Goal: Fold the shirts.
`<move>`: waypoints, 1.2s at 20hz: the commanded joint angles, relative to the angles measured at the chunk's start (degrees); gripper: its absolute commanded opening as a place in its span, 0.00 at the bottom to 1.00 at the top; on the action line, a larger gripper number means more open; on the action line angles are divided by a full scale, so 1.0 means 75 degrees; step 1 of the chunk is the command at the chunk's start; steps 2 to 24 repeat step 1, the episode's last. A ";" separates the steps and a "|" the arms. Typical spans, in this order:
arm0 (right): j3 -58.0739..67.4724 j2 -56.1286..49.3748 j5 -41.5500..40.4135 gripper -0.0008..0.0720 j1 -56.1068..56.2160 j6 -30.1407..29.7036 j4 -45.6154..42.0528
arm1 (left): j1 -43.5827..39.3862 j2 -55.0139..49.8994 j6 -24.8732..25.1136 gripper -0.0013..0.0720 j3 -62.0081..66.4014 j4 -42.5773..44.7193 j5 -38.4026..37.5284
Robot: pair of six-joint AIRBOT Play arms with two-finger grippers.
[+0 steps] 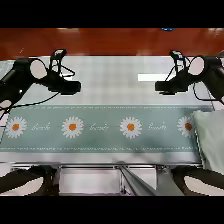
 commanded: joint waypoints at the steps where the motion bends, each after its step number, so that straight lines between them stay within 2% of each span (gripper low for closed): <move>1: 0.0009 -0.0003 0.0000 0.04 0.0003 0.0003 0.0000 | 0.0000 -0.0003 0.0006 0.04 -0.0006 0.0003 0.0000; 24: 0.0009 -0.0003 0.0000 0.04 0.0003 0.0003 0.0000 | 0.0000 -0.0003 0.0006 0.04 -0.0006 0.0003 0.0000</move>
